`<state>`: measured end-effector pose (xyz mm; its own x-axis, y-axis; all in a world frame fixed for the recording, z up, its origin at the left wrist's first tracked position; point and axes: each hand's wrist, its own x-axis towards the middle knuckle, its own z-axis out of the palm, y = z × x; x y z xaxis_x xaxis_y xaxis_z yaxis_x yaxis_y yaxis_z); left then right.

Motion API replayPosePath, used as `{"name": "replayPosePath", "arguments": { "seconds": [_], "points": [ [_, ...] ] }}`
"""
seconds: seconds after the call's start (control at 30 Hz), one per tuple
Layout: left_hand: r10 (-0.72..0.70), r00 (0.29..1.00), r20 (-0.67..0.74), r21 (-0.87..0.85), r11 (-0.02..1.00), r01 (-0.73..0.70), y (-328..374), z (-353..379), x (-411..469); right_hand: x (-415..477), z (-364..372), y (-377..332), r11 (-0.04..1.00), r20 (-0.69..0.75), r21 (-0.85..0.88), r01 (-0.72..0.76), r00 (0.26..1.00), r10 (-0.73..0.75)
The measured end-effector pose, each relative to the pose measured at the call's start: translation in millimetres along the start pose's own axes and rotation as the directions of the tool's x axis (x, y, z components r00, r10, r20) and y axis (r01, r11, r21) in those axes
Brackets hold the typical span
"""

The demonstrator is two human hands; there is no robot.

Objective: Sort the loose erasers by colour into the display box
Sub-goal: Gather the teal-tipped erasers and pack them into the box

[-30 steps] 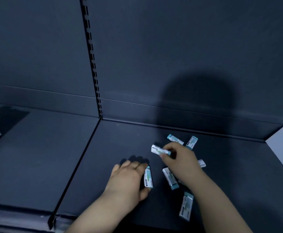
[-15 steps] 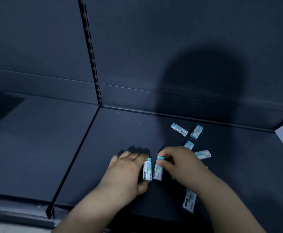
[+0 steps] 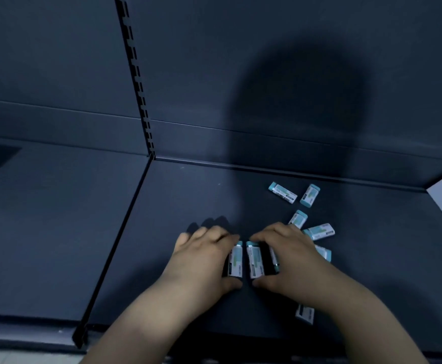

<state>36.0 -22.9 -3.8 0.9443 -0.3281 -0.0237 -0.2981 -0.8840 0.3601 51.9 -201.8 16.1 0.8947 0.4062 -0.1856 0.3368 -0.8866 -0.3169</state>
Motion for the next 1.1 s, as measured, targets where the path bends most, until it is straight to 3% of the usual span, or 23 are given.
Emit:
{"name": "replayPosePath", "arguments": {
  "seconds": [0.23,0.43,0.7,0.9,1.1],
  "points": [
    [0.026,0.999,-0.028,-0.073,0.997,-0.028,-8,0,-4,-6,8,-13,0.996,-0.091,0.089,-0.026,0.995,0.034],
    [0.062,0.998,-0.009,-0.056,0.996,-0.063,-18,-5,-9,-8,14,-20,0.988,-0.051,0.139,-0.071,0.996,0.079],
    [0.112,0.993,0.035,-0.049,0.993,-0.111,-22,-6,-8,-19,18,-19,0.981,-0.093,0.011,-0.195,0.976,0.195],
    [0.126,0.988,0.084,-0.028,0.992,-0.124,-17,-8,-7,-8,13,-26,0.995,-0.011,0.006,-0.102,0.995,0.102],
    [0.059,0.992,0.109,0.019,0.998,-0.062,-6,-7,-6,-4,12,-21,1.0,-0.018,0.003,0.019,1.0,-0.019]
  ]
}}
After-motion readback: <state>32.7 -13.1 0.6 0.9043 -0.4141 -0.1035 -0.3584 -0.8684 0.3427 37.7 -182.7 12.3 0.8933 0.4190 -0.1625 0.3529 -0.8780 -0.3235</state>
